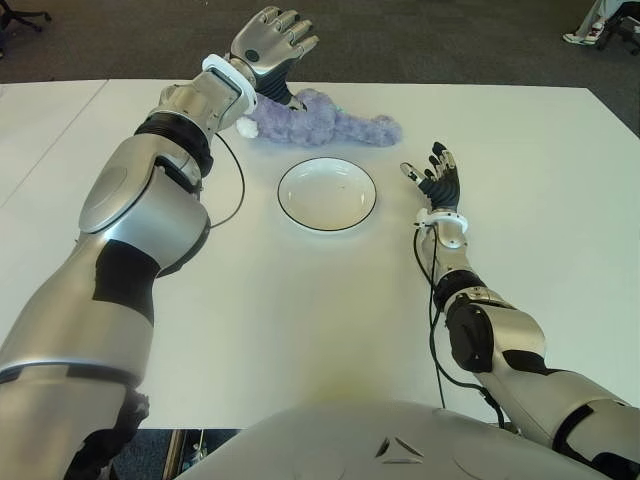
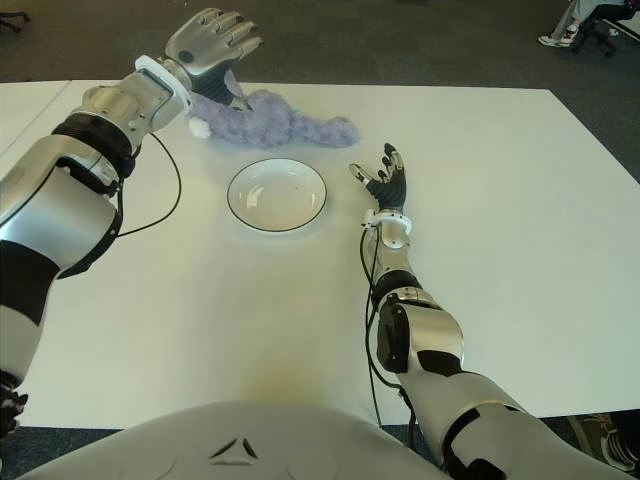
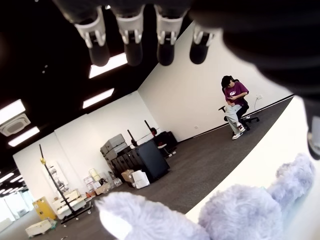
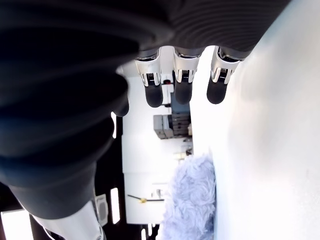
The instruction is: Put the doll into the plate.
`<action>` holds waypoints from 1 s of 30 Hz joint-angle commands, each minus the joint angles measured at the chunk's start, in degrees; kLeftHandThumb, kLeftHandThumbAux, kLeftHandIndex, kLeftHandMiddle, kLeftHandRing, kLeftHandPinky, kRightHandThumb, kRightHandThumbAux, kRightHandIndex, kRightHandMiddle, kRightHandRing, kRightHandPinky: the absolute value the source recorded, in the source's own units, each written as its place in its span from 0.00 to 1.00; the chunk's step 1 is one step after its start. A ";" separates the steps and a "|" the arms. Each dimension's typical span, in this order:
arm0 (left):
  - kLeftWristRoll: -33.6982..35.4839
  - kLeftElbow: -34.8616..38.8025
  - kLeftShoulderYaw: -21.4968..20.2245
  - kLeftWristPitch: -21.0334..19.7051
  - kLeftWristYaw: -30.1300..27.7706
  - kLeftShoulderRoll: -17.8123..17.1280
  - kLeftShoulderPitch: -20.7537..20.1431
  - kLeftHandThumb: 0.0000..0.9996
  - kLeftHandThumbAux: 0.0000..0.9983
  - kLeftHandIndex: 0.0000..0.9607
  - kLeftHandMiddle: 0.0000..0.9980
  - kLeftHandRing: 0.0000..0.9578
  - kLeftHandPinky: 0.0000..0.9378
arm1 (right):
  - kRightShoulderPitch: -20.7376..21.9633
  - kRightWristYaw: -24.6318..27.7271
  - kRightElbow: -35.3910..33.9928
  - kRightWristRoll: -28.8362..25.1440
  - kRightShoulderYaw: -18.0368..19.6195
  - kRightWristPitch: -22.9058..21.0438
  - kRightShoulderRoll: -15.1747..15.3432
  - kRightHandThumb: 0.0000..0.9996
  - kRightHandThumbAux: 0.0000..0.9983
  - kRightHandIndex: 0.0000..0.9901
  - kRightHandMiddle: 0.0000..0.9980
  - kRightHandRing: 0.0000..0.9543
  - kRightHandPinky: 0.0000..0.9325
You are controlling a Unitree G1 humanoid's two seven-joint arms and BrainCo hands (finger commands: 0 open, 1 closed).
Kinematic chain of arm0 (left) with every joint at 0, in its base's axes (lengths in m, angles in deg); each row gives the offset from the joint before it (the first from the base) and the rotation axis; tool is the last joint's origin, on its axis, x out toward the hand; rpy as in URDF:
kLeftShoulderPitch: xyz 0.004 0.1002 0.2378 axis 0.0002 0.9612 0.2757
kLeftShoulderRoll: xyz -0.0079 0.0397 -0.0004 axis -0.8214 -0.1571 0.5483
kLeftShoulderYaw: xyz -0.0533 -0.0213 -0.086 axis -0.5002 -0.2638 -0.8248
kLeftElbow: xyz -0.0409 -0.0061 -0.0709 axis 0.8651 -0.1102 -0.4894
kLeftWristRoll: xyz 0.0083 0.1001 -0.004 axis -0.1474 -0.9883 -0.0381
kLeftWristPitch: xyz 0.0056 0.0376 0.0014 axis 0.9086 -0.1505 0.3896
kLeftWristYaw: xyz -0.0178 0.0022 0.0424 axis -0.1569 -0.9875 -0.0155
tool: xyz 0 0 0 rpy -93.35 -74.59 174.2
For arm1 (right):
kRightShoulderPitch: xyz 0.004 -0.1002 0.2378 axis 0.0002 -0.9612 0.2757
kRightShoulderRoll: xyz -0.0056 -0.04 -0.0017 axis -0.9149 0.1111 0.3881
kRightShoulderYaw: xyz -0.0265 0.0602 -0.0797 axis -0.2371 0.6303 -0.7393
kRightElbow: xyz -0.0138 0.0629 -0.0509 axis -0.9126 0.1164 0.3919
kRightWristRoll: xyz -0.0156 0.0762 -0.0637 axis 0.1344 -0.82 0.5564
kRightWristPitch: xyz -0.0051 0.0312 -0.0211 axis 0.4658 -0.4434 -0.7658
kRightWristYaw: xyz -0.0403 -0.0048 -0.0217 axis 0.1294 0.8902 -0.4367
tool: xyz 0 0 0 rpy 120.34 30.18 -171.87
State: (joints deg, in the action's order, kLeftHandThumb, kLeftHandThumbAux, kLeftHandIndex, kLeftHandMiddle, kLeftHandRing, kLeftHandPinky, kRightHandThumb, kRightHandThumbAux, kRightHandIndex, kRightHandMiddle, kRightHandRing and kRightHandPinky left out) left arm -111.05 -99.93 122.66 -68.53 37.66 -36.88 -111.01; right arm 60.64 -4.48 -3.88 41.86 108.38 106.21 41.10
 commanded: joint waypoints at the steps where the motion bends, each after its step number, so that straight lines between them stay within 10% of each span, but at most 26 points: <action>1: -3.38 0.28 2.56 -1.08 0.83 -0.93 -2.96 0.00 0.36 0.00 0.00 0.00 0.00 | -11.31 -0.65 8.62 -0.02 -0.12 -10.58 -4.93 0.13 0.82 0.11 0.06 0.02 0.03; 12: -5.72 -1.96 5.67 -5.84 -5.30 1.35 -2.35 0.01 0.36 0.00 0.00 0.00 0.00 | -11.20 0.21 8.63 -1.02 0.96 -11.60 -5.11 0.14 0.81 0.12 0.07 0.04 0.05; 30: -2.32 -3.09 2.98 -12.50 -16.16 3.51 0.35 0.30 0.29 0.00 0.00 0.00 0.00 | -12.08 0.29 8.50 -0.95 0.94 -9.96 -5.31 0.13 0.83 0.11 0.08 0.05 0.05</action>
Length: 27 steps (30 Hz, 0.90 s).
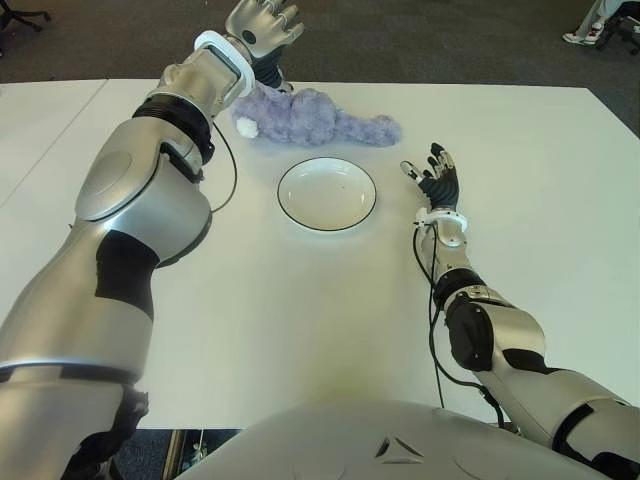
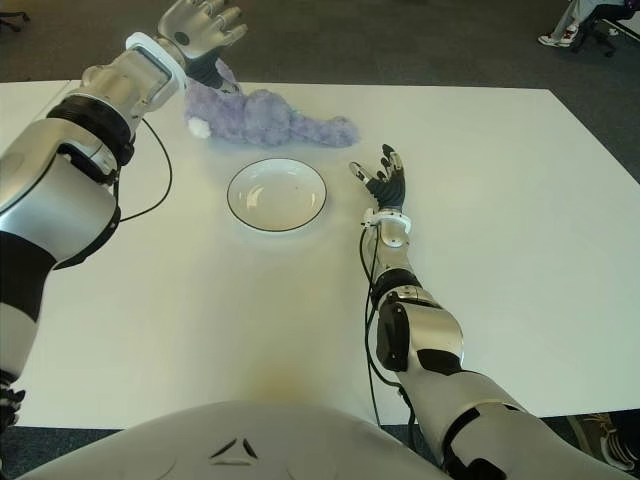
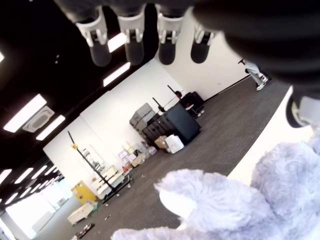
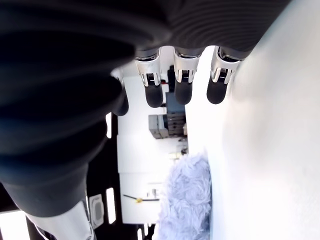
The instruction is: Put the doll into the plate.
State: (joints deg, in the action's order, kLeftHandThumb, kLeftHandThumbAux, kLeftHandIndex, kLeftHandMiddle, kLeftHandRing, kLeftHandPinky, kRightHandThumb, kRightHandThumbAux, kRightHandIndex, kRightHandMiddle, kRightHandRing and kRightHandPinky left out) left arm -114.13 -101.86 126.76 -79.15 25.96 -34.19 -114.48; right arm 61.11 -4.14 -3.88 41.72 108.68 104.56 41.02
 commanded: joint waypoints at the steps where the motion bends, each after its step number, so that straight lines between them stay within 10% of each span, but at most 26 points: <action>1: 0.77 -1.16 -1.19 -1.97 -4.63 0.82 3.91 0.31 0.29 0.00 0.00 0.00 0.00 | -12.58 -0.05 8.50 -0.81 0.63 -8.26 -5.25 0.13 0.83 0.12 0.08 0.05 0.05; 27: 4.90 -1.23 -6.70 -6.40 -14.10 3.30 10.80 0.36 0.34 0.00 0.00 0.00 0.00 | -12.99 0.34 8.39 -1.84 1.46 -7.51 -5.21 0.17 0.88 0.12 0.08 0.04 0.06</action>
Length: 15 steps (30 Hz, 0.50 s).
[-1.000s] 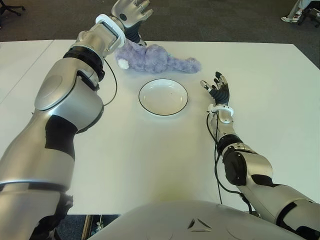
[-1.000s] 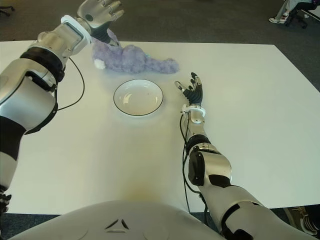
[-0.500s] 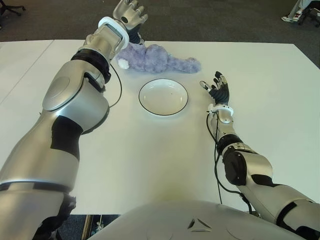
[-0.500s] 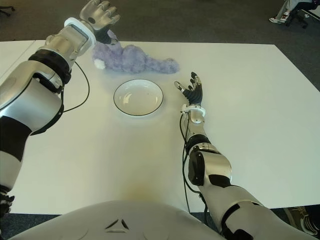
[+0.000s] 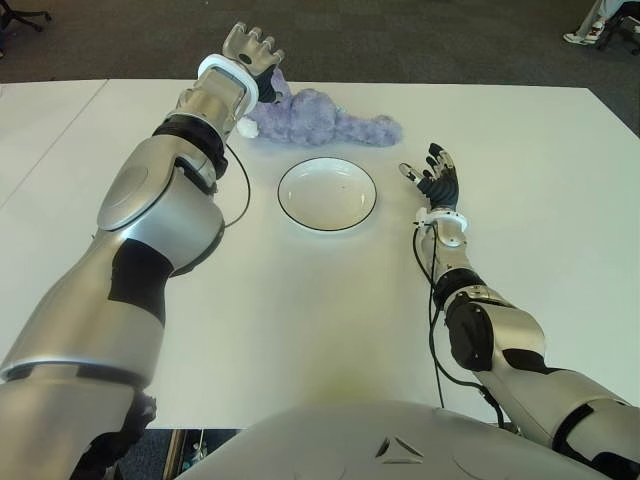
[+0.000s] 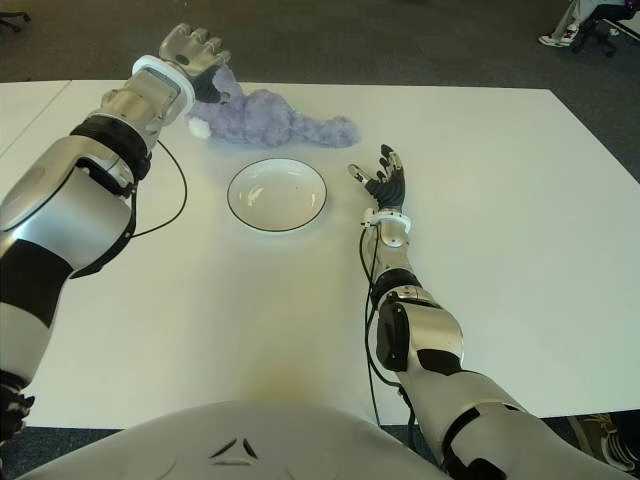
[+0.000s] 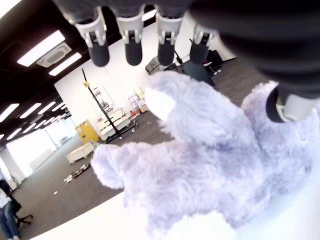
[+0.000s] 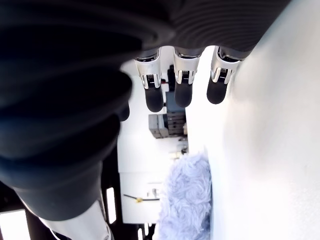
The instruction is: Put the doll into the plate.
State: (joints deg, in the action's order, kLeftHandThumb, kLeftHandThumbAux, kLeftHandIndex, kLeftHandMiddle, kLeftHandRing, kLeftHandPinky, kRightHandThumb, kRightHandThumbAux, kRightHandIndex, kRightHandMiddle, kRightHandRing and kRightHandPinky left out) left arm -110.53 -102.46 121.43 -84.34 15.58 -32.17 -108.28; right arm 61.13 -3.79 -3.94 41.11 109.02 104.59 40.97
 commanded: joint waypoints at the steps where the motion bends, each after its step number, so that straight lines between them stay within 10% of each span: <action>1: 1.34 -0.63 -1.48 -1.29 -3.97 1.36 4.89 0.36 0.35 0.00 0.00 0.00 0.00 | -13.00 -0.05 8.47 -1.25 1.13 -7.66 -5.13 0.17 0.88 0.12 0.08 0.04 0.06; 15: 1.82 -0.64 -2.89 -1.74 -6.15 1.66 10.19 0.28 0.35 0.00 0.00 0.01 0.00 | -13.25 -0.36 8.47 -1.00 0.91 -7.58 -4.64 0.14 0.88 0.12 0.08 0.05 0.06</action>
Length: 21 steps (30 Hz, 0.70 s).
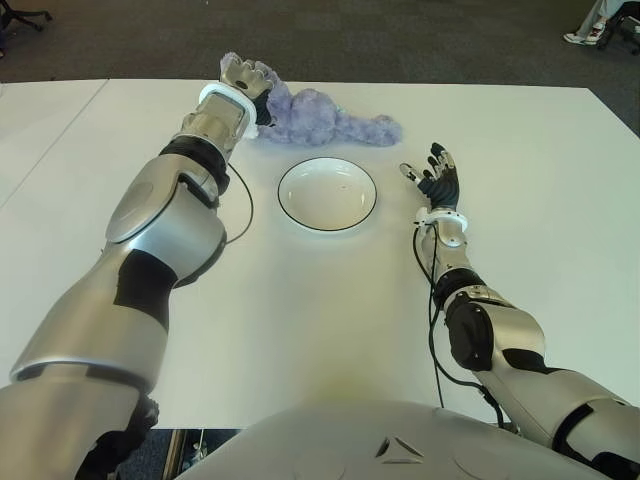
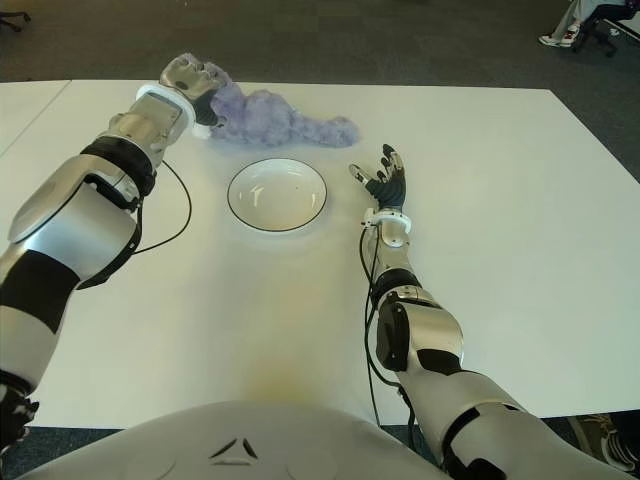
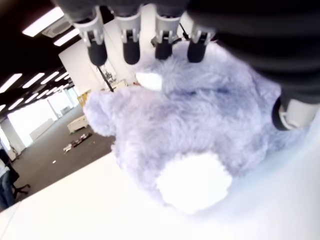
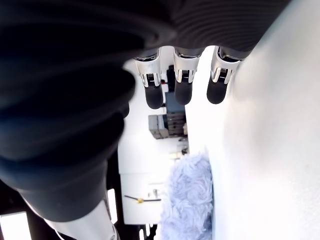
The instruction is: Put the doll into the plate.
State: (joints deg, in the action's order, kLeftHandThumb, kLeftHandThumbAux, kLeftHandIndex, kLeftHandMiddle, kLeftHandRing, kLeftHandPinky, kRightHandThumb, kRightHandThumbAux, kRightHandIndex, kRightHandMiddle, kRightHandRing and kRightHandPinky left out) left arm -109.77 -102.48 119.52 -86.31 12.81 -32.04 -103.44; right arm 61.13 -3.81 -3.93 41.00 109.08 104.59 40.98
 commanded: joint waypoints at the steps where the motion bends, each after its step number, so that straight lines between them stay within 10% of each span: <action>1: 1.54 -0.60 -1.40 0.42 -3.73 1.69 5.58 0.28 0.35 0.00 0.00 0.01 0.00 | -13.24 -0.50 8.47 -0.67 0.66 -7.62 -4.61 0.14 0.88 0.12 0.08 0.05 0.06; 21: 7.32 -0.29 -7.83 2.42 -4.93 2.77 9.55 0.29 0.36 0.00 0.00 0.00 0.06 | -13.31 0.23 8.42 -0.88 0.81 -7.26 -4.14 0.17 0.87 0.13 0.10 0.06 0.05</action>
State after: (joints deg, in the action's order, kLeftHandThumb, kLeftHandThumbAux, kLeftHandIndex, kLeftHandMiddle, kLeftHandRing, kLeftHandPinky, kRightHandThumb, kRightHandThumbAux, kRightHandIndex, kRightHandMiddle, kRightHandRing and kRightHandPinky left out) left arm -103.85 -102.28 112.72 -86.19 11.86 -31.26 -100.01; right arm 61.11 -3.74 -3.93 40.92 109.10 104.59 41.01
